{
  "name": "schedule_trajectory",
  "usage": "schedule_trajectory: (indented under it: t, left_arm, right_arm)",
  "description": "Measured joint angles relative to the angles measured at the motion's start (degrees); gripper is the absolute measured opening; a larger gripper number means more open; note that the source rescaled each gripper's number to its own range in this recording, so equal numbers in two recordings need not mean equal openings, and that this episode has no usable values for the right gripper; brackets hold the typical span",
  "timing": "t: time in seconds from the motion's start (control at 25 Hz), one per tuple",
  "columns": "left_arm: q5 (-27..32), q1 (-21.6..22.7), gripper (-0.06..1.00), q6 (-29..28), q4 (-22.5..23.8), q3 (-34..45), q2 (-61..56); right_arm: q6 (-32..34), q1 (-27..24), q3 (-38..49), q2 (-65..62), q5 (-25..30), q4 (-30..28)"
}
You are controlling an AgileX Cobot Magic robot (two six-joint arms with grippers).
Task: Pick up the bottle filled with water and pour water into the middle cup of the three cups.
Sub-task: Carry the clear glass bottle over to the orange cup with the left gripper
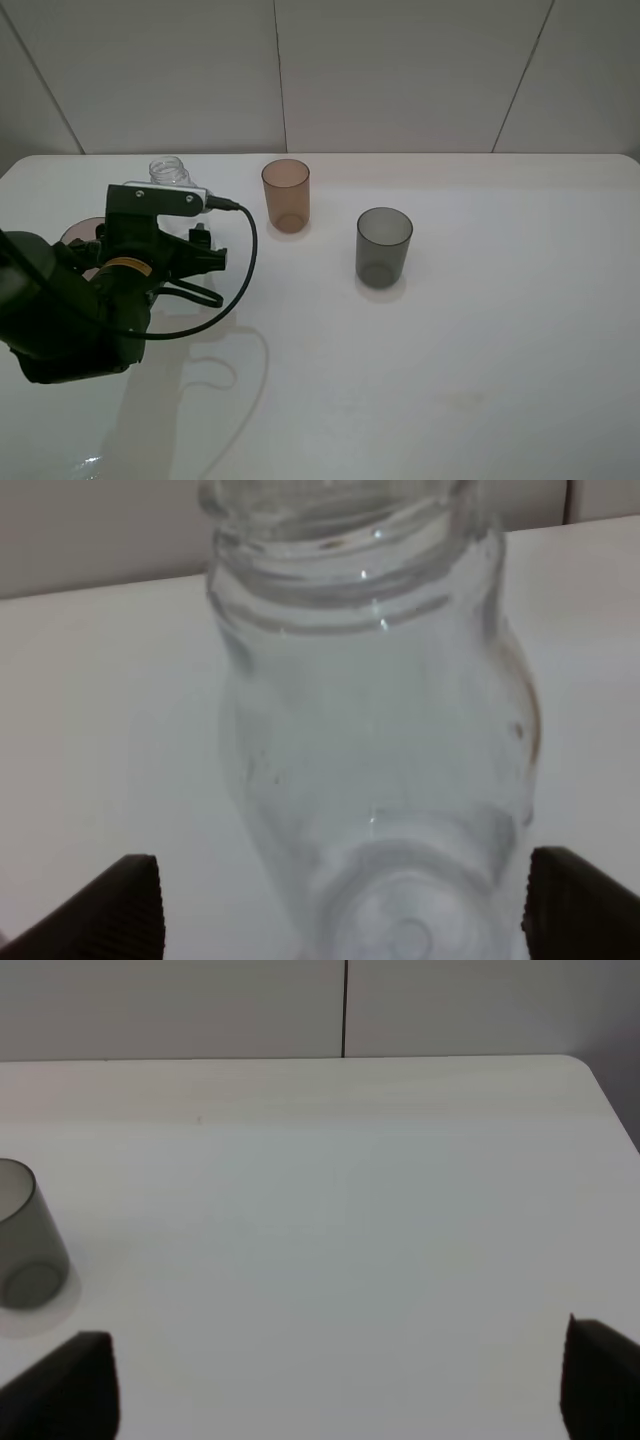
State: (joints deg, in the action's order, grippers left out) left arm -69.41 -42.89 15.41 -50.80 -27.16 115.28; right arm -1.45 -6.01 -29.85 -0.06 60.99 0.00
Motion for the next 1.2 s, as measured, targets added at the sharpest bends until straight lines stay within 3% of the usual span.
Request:
schedule_trajectory:
  t: [0.36,1.2]
  left_arm:
    - [-0.04,2.54,0.64,0.57,4.13,-1.72,1.49]
    - [-0.04,2.54,0.64,0.76,4.12,-6.01,4.73]
  right_arm:
    - [0.0,0.0,0.0,0.0,0.0,0.0]
    - [0.0,0.0,0.0,0.0,0.0,0.0]
